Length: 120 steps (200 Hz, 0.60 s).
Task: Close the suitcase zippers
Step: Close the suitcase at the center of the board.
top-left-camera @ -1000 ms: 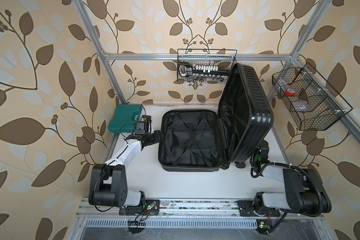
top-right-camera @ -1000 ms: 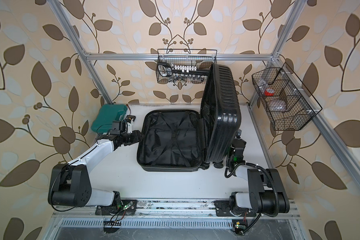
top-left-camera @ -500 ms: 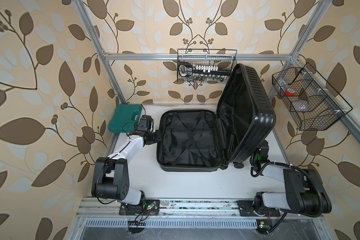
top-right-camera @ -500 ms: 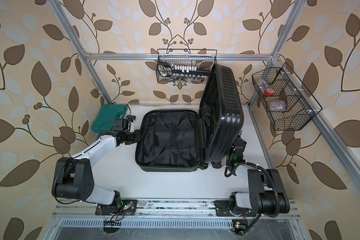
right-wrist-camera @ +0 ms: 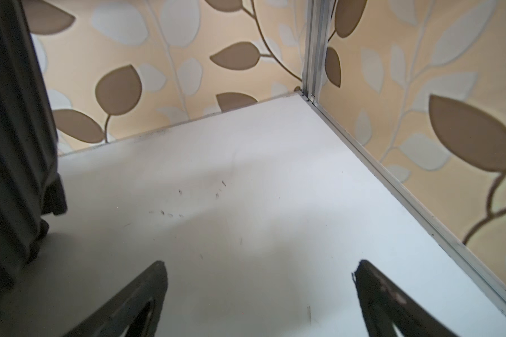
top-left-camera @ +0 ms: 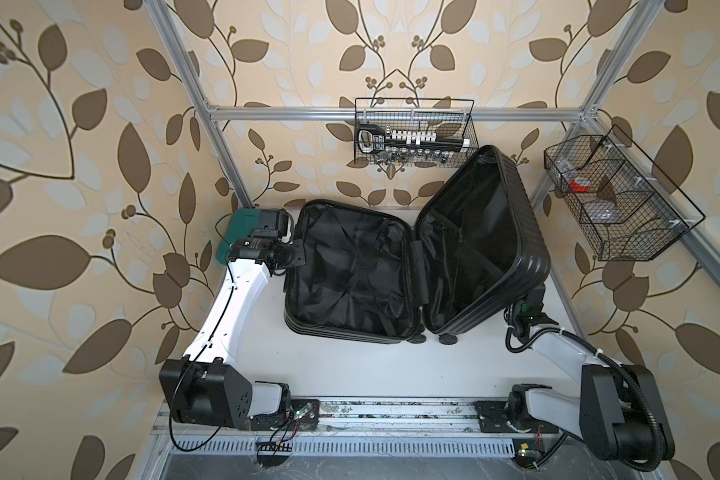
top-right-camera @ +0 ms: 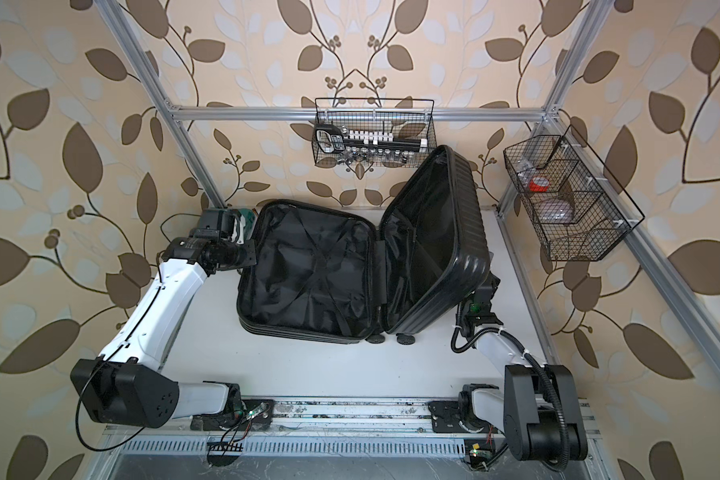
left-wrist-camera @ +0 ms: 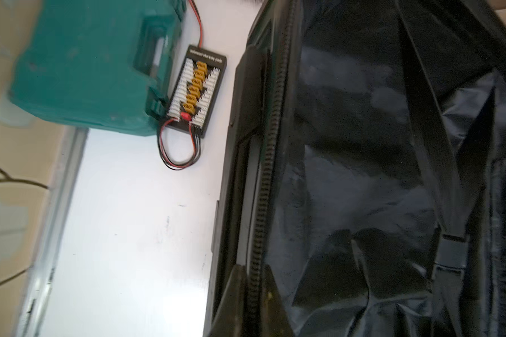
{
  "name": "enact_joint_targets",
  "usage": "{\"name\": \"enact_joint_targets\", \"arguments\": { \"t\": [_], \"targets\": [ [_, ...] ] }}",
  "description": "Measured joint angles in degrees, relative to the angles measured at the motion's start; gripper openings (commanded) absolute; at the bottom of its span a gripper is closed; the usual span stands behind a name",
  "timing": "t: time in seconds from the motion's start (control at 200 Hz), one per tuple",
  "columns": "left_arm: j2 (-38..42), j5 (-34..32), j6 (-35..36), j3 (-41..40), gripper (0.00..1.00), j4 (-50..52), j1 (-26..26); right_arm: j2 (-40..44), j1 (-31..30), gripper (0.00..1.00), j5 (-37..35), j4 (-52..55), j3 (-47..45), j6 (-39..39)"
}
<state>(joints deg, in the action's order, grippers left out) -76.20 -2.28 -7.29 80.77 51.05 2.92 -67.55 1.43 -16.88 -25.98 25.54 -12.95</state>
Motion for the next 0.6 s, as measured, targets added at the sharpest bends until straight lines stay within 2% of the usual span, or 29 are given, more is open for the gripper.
{"name": "enact_joint_targets", "arguments": {
  "t": [0.24, 0.29, 0.43, 0.6],
  "targets": [
    [-1.3, -4.7, 6.1, 20.8, 0.04, 15.5, 0.0, 3.3, 0.6, 1.00, 1.6, 13.7, 8.6, -0.5],
    [-1.9, -6.5, 7.3, 24.3, 0.01, 17.7, 0.0, 3.8, 0.6, 1.00, 1.9, 16.1, 10.4, -0.5],
    [-3.8, -11.5, 9.7, 31.7, 0.00, 22.6, -0.5, 4.8, 1.0, 1.00, 2.4, 22.6, 15.3, -0.4],
    [-6.7, -14.2, 11.3, 40.0, 0.00, 27.0, -0.8, 5.0, 0.9, 1.00, 5.7, 29.7, 22.0, 0.2]
  ]
}}
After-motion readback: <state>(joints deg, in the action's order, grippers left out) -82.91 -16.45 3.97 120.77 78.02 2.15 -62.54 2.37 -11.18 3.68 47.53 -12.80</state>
